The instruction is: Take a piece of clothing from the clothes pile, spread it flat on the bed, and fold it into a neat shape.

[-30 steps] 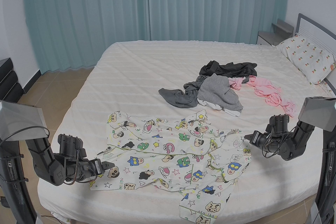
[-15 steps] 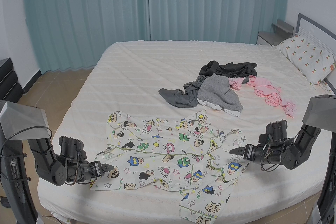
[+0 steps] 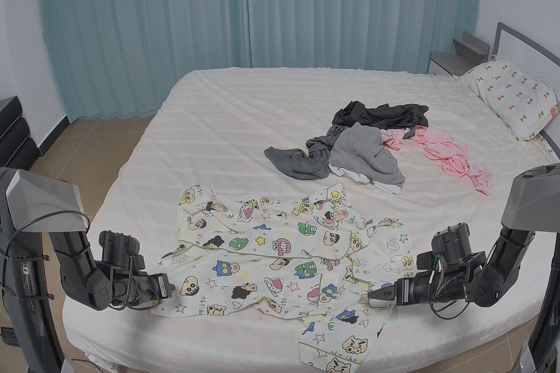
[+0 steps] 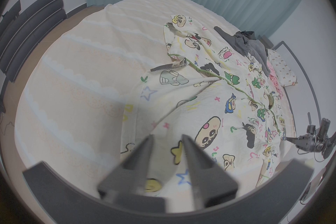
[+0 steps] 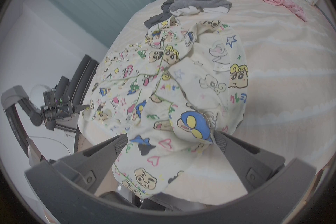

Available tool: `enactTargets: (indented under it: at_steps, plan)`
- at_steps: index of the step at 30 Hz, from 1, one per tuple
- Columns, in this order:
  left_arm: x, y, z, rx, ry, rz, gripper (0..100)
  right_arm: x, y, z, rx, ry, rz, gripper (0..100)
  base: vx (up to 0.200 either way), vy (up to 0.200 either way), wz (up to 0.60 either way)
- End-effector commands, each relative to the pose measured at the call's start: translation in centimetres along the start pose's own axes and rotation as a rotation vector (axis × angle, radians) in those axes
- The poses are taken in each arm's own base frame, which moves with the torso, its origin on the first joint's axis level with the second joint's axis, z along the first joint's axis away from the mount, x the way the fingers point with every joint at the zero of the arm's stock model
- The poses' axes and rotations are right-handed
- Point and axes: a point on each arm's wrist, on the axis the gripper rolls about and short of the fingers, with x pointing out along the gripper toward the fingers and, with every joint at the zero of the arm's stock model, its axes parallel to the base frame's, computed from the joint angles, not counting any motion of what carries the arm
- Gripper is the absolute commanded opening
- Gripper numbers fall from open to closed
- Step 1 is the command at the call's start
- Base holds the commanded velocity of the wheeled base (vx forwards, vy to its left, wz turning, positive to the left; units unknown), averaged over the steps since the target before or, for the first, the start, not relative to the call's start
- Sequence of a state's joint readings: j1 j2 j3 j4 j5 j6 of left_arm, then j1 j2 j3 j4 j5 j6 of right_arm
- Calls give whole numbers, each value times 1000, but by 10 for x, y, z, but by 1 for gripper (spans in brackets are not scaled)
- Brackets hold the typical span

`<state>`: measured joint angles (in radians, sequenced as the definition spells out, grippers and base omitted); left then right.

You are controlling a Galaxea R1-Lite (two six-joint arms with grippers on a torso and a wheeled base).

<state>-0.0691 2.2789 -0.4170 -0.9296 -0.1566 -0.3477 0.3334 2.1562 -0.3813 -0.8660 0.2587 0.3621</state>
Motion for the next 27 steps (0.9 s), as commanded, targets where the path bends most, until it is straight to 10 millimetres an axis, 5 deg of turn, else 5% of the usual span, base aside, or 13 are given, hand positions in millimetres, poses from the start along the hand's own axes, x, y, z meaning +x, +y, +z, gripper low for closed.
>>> enactTargets:
  at_steps: [1, 12, 27]
  plan:
    - [1, 0, 2, -2, -8, -1, 0, -1, 2, -8, -7, 33, 0, 100, 0, 0, 0]
    - [-14, -2, 47, -19, -195, -28, 0, -4, 12, -37, -38, 136, 5, 100, 0, 0, 0]
    - [-17, -2, 75, -26, -310, 9, 0, -46, 25, -17, -22, -107, -48, 100, 0, 0, 0]
